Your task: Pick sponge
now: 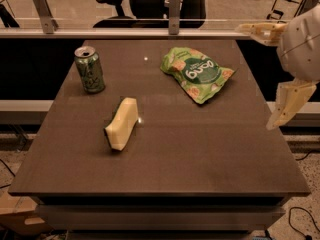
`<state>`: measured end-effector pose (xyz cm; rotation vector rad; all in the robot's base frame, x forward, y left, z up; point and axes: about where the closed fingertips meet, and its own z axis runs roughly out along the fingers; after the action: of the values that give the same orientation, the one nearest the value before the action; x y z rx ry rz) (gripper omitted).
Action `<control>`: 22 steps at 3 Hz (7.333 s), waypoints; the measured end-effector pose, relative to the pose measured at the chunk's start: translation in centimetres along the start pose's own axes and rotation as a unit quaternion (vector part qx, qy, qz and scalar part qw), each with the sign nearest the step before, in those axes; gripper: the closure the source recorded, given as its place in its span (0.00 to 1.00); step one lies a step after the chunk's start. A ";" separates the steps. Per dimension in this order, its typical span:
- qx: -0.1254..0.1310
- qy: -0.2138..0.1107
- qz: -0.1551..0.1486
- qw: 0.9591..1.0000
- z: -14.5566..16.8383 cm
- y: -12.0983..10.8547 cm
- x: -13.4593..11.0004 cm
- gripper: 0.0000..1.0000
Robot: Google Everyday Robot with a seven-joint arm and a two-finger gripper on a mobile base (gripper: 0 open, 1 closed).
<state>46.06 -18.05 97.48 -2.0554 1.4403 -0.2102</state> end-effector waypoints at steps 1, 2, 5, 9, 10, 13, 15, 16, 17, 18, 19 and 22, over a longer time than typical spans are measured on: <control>0.062 -0.041 -0.033 0.997 2.1 0.1 -1.6 0.00; 0.106 -0.067 -0.087 0.988 3.4 -0.9 -3.2 0.00; 0.098 -0.061 -0.219 0.969 6.8 -3.4 -8.2 0.00; 0.062 -0.044 -0.305 0.949 12.5 -2.6 -13.1 0.00; 0.044 -0.034 -0.328 0.943 13.6 -1.6 -14.7 0.00; -0.001 -0.021 -0.398 0.917 15.5 -2.9 -16.8 0.00; -0.048 -0.055 -0.425 0.902 17.3 -2.6 -17.7 0.00; -0.066 -0.077 -0.416 0.904 18.3 -1.4 -17.6 0.00; -0.077 -0.090 -0.403 0.907 19.2 -0.7 -17.2 0.00; -0.084 -0.096 -0.391 0.912 19.8 -0.3 -16.6 0.00; -0.089 -0.096 -0.386 0.913 20.3 -0.2 -16.2 0.00; -0.101 -0.083 -0.380 0.915 20.5 0.0 -15.6 0.55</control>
Offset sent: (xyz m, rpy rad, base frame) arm 0.0195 0.0679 -0.0208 0.1239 -0.3798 0.3221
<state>49.32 3.90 84.34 -2.6477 0.5130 -0.1922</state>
